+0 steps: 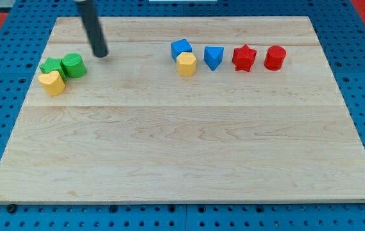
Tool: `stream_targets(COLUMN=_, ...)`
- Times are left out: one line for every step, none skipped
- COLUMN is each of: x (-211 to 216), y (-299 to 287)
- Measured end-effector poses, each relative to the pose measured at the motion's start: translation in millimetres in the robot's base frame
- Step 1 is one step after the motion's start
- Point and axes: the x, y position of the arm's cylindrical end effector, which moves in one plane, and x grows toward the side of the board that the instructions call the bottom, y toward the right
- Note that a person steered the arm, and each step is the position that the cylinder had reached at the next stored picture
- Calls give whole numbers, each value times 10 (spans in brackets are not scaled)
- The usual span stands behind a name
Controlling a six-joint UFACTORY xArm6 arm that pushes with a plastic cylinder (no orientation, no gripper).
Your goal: Push blue cube towards left
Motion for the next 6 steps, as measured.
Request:
stream_targets(x=-410, y=669)
stream_targets(x=-554, y=1587)
stream_targets(x=-231, y=1910)
stream_targets(x=110, y=1574)
stream_targets(x=118, y=1125)
stream_targets(x=4, y=761)
